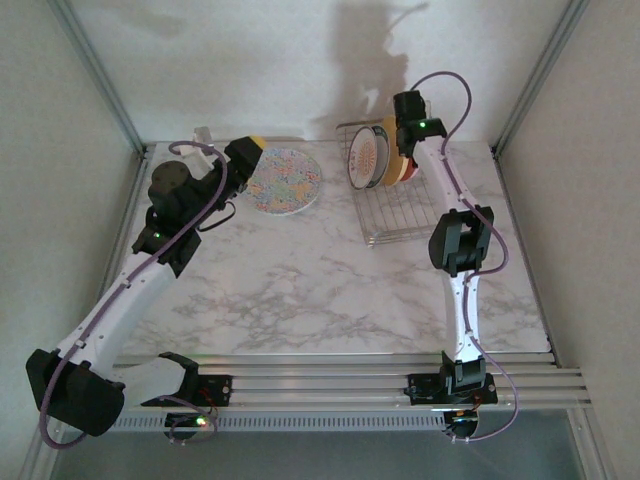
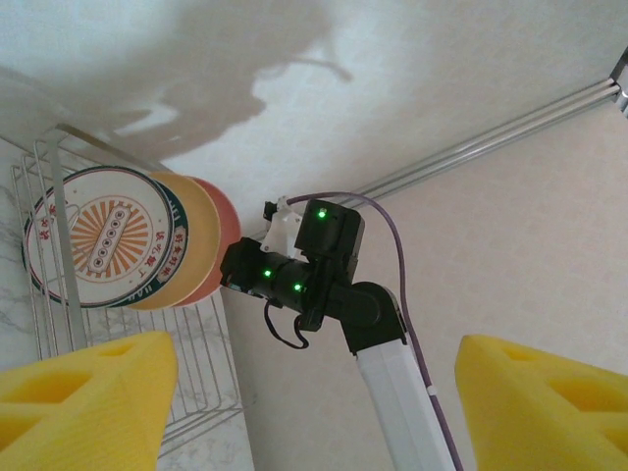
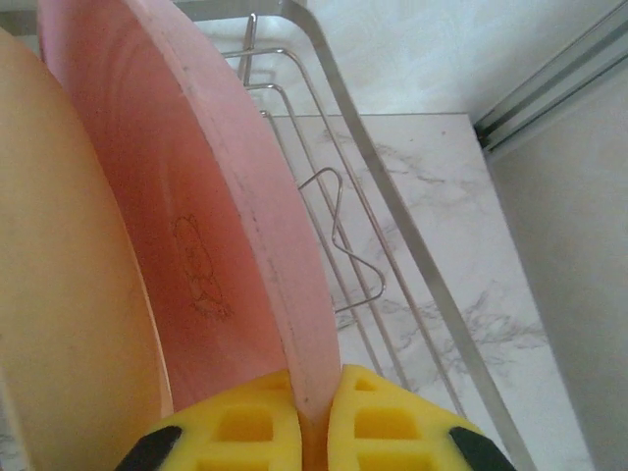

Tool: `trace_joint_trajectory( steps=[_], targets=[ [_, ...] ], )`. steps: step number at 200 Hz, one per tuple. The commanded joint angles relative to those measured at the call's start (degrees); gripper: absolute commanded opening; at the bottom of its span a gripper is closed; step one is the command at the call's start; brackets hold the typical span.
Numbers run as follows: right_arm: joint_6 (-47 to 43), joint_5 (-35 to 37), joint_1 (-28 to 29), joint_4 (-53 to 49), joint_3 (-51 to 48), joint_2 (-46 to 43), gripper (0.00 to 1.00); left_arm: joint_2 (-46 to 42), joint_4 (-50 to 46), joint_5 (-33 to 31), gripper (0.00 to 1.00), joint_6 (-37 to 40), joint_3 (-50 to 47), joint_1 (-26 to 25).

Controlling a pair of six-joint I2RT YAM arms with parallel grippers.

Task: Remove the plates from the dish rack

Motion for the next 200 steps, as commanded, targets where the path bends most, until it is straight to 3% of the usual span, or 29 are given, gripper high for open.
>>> trace_joint_trajectory(
  steps=[1, 200],
  targets=[
    [-1.3, 4.6, 1.2, 3.3, 3.4, -2.8, 0.00, 0.0, 2.7, 0.9, 0.74, -0.5, -0.3, -0.5],
    [-5.1, 15.6, 1.4, 5.9, 2.0, -11.5, 0.00, 3.4, 6.5, 4.5, 0.75, -1.5, 3.4, -0.8]
  ],
)
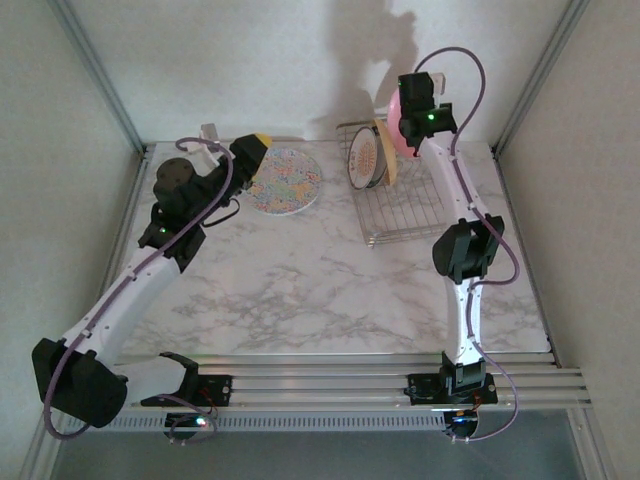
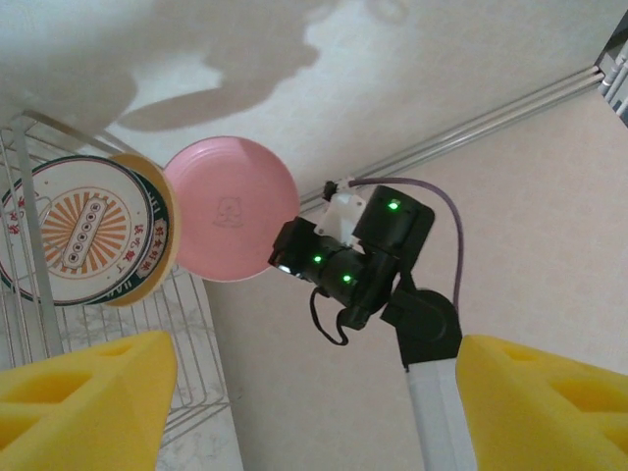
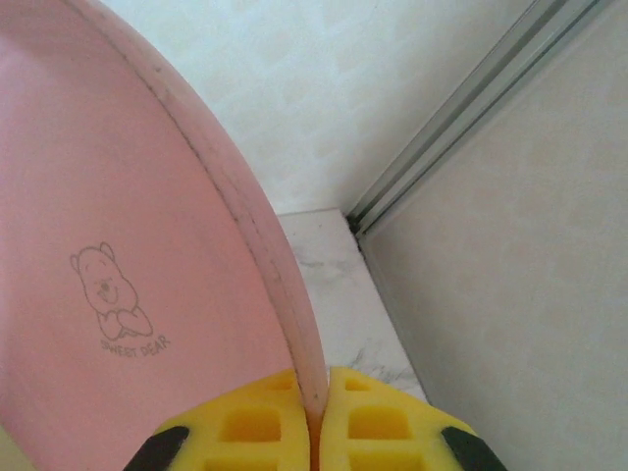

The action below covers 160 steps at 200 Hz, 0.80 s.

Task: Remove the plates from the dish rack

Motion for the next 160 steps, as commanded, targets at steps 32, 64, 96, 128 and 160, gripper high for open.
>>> trace_joint_trajectory(
  steps=[32, 64, 96, 128, 160],
  targets=[
    [-2.5, 5.6, 0.2, 4.0, -0.6, -6.1, 0.00, 1.5, 3.4, 2.6, 0.75, -0.4, 3.8, -0.5],
    [-5.1, 8.2, 0.0, 4.2, -0.2, -6.3, 0.00, 1.9, 3.9, 3.1, 0.75, -0.7, 3.9, -0.5],
    [-6.9, 10.2, -1.1, 5.7, -1.9, -8.6, 0.00, 1.9, 3.8, 3.2, 0.75, -0.6, 3.9, -0.7],
    [-10.0, 12.1, -1.3, 8.8, -4.3, -12.0, 0.00, 2.7, 3.8, 3.1, 0.75, -1.0, 4.3, -1.3],
    [-9.8, 12.2, -1.3, 9.7, -9.3, -17.3, 0.00, 6.4, 0.8, 3.7, 0.75, -0.2, 7.4, -2.8]
  ],
)
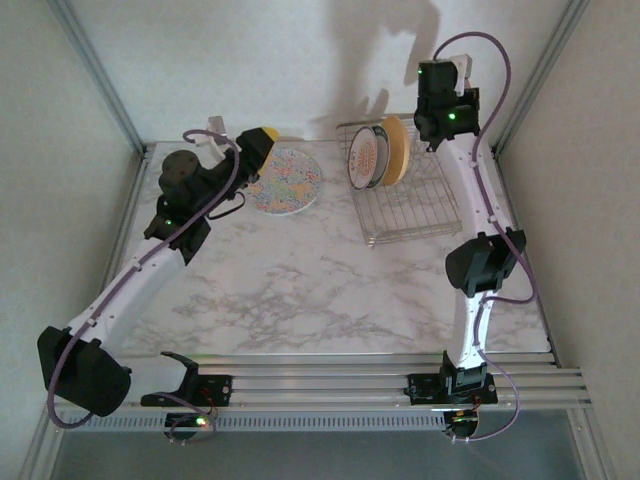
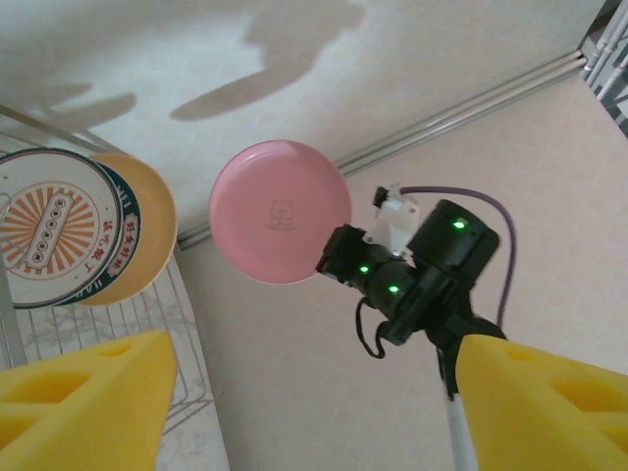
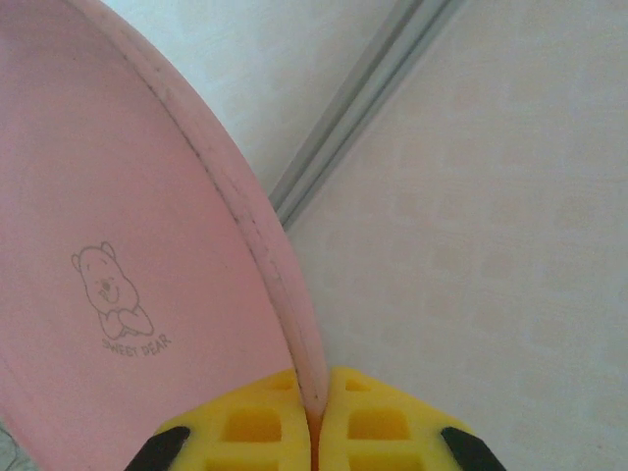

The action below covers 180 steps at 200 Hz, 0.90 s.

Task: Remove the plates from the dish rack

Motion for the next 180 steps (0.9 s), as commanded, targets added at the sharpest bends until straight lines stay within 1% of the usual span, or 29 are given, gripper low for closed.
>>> trace_joint_trajectory(
  steps=[1, 21, 49, 67, 74, 102, 114, 127, 146, 165, 180],
  targets=[
    [-0.4, 2.8, -0.1, 4.0, -2.6, -6.6, 0.00, 2.6, -0.6, 2.0, 0.75, 0.4, 3.9, -1.6],
    [4.3, 0.6, 0.0, 0.1, -4.9, -10.4, 0.00, 5.7, -2.0, 2.5, 0.75, 0.9, 6.2, -3.3],
    [13.1, -6.2, 1.0, -8.0, -7.6, -15.8, 0.00, 11.0, -5.5, 2.6, 0.75, 3.1, 10.5, -6.0],
    [19.5, -13.4, 1.4, -13.4, -9.1, -18.9, 0.00, 14.7, -8.5, 2.6, 0.75, 5.5, 14.0, -7.7],
    [22.3, -17.4, 1.4, -15.4, -10.0, -20.2, 0.00, 16.1, -9.7, 2.5, 0.75, 6.6, 15.5, -8.3],
    [27.7, -32.7, 1.4, -15.8, -15.3, -25.0, 0.00, 21.2, -14.7, 2.0, 0.74, 11.0, 21.2, -10.5],
    [29.8, -38.0, 1.4, -16.2, -16.2, -26.1, 0.00, 23.0, -17.4, 0.9, 0.73, 13.1, 23.5, -11.3],
    [32.0, -43.2, 1.4, -17.0, -16.2, -26.1, 0.00, 24.8, -22.2, -1.4, 0.71, 15.9, 26.1, -11.9],
    [35.0, -50.7, 1.4, -18.0, -15.7, -25.2, 0.00, 26.7, -27.1, -4.6, 0.69, 18.0, 28.2, -12.2],
    [37.8, -57.6, 1.4, -17.4, -16.3, -24.2, 0.00, 26.9, -27.8, -6.2, 0.68, 18.8, 28.0, -12.1],
    [39.2, -60.8, 1.5, -17.8, -16.8, -23.3, 0.00, 26.6, -27.8, -7.2, 0.66, 19.0, 27.8, -12.1]
  ],
)
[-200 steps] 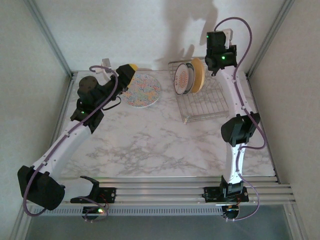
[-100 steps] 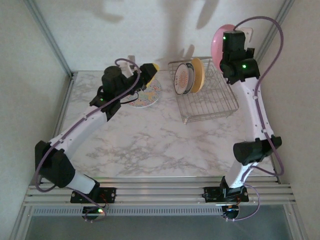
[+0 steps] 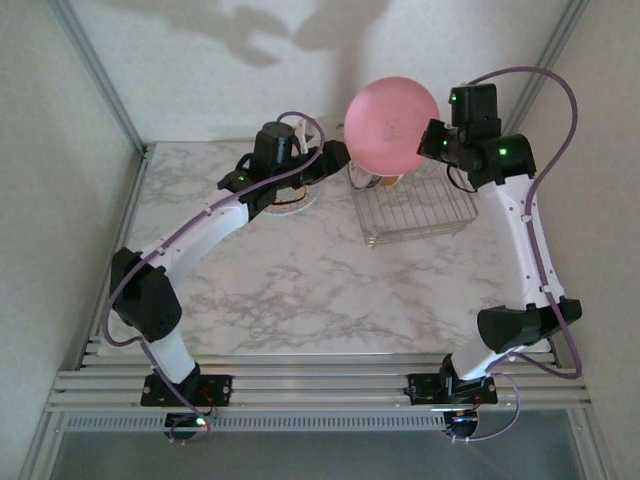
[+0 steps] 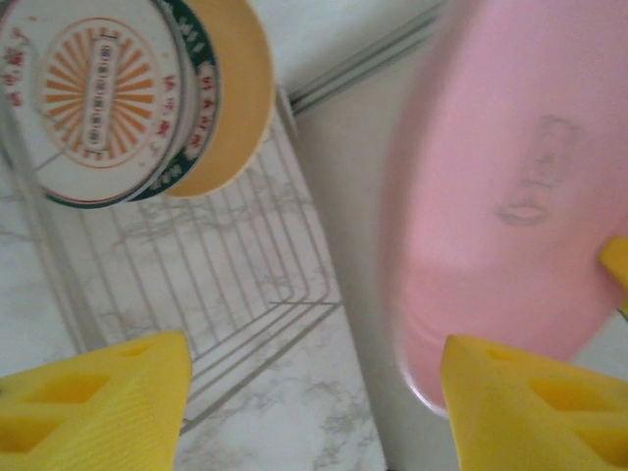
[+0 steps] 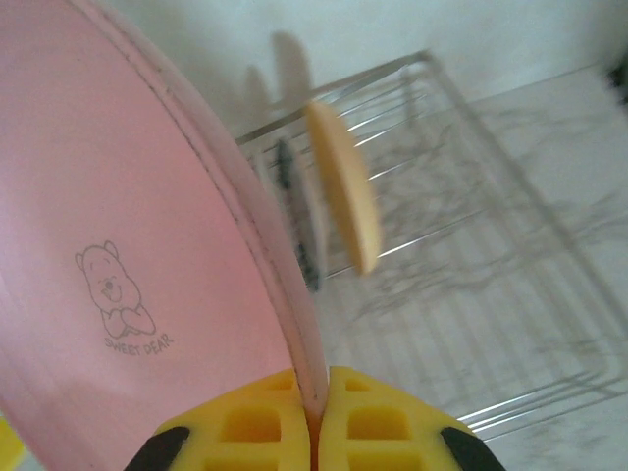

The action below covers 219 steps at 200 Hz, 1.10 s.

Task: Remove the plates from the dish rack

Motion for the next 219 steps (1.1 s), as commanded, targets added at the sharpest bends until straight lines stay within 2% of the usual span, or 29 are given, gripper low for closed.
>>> trace_joint_trajectory(
  steps=[1, 37, 48, 59, 88, 113, 133, 142, 160, 176, 196, 219],
  targets=[
    [5.4, -11.0, 0.4, 0.2, -1.0, 1.2, 0.00, -0.1, -3.3, -3.6, 0.66, 3.2, 1.6, -0.1],
    [6.7, -14.4, 0.5, 1.3, -3.7, 1.4, 0.00, -1.7, -4.1, -6.0, 0.63, 3.3, -0.2, -0.1],
    [7.2, -15.8, 0.5, 1.6, -3.7, 1.7, 0.00, -2.1, -4.2, -6.4, 0.59, 3.3, -0.9, -0.1],
    [7.7, -17.0, 0.5, 1.9, -3.9, 2.0, 0.00, -2.0, -5.0, -6.9, 0.53, 3.4, -1.0, -0.1],
    [8.3, -18.1, 0.5, 2.5, -4.9, 2.4, 0.00, -2.2, -6.5, -8.5, 0.22, 3.1, -1.1, -0.1],
    [8.1, -19.2, 0.7, 3.3, -5.9, 2.3, 0.00, -2.4, -7.5, -9.3, 0.00, 2.7, -0.8, 0.0],
    [7.4, -19.4, 1.0, 3.6, -6.1, 2.2, 0.00, -2.4, -7.9, -9.2, 0.00, 2.3, -0.9, 0.3],
    [6.9, -19.4, 1.1, 3.9, -6.2, 2.1, 0.07, -2.7, -7.7, -8.8, 0.00, 1.9, -0.9, 0.6],
    [5.6, -18.8, 1.5, 4.7, -6.6, 1.5, 0.35, -3.4, -5.9, -6.3, 0.00, 0.5, -1.7, 2.1],
    [4.0, -17.0, 2.3, 6.1, -7.6, 0.1, 0.52, -4.2, -4.3, -4.1, 0.00, -0.9, -2.5, 4.5],
    [1.4, -14.8, 3.8, 10.4, -10.5, -3.0, 0.65, -5.1, -3.6, -2.2, 0.00, -1.6, -3.4, 7.3],
    [-3.0, -11.8, 6.8, 16.8, -15.7, -7.2, 0.75, -6.3, -3.6, -1.0, 0.00, -1.8, -5.8, 11.5]
  ],
)
